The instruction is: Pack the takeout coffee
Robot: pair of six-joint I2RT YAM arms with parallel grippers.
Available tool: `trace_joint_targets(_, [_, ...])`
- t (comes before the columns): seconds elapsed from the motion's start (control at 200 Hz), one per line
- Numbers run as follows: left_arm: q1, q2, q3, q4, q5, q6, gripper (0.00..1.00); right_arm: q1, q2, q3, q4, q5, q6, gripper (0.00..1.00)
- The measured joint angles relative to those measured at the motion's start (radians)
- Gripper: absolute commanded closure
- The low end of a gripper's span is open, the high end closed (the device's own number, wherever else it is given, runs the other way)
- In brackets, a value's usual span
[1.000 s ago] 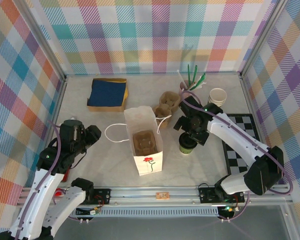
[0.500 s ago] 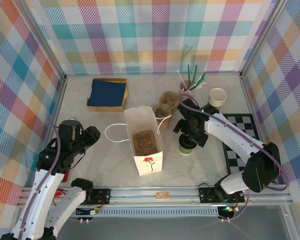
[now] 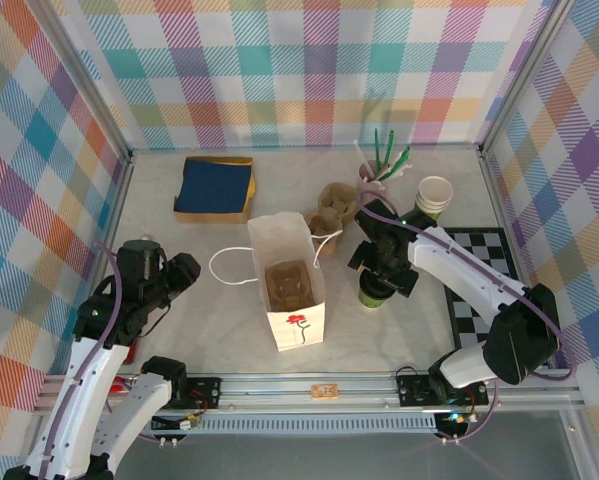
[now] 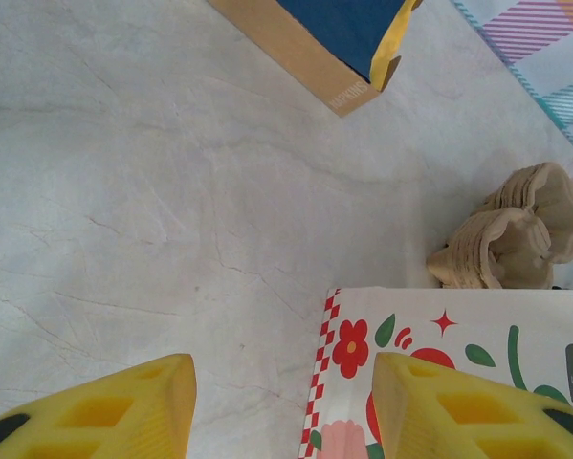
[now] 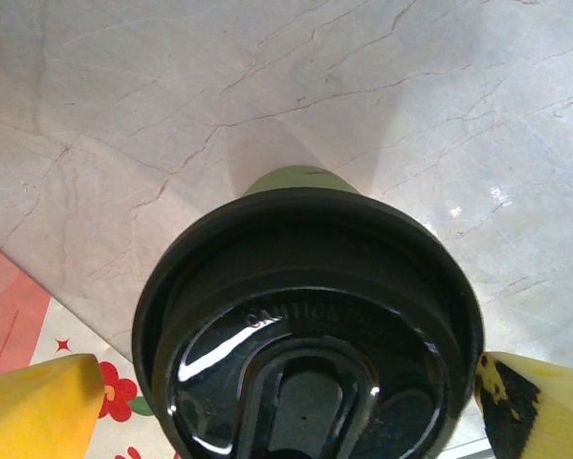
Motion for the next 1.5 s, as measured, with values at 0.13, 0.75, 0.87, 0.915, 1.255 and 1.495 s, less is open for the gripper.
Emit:
trace_joint_targets(0.13, [0.004, 0.001, -0.005, 0.003, 0.004, 0.003, 0.48, 0.001, 0.0, 0.002, -0.008, 0.0, -0.002, 0.01])
trace_joint_targets(0.75, [0.01, 0.01, -0.024, 0.003, 0.018, 0.01, 0.48, 0.013, 0.0, 0.002, 0.005, -0.004, -0.024, 0.01])
trace_joint_targets(0.87, [0.01, 0.01, -0.024, 0.003, 0.018, 0.01, 0.48, 0.013, 0.0, 0.002, 0.005, -0.004, -0.024, 0.01])
trace_joint_targets(0.915, [0.01, 0.01, -0.024, 0.003, 0.018, 0.01, 0.48, 0.013, 0.001, 0.002, 0.005, -0.004, -0.023, 0.01])
trace_joint_targets(1.255, [0.011, 0.01, -0.024, 0.003, 0.018, 0.013, 0.49, 0.013, 0.016, 0.002, 0.024, -0.008, -0.024, 0.01])
trace_joint_targets(1.495, [0.011, 0.01, -0.024, 0.003, 0.018, 0.013, 0.49, 0.013, 0.026, 0.002, 0.028, -0.008, -0.023, 0.01])
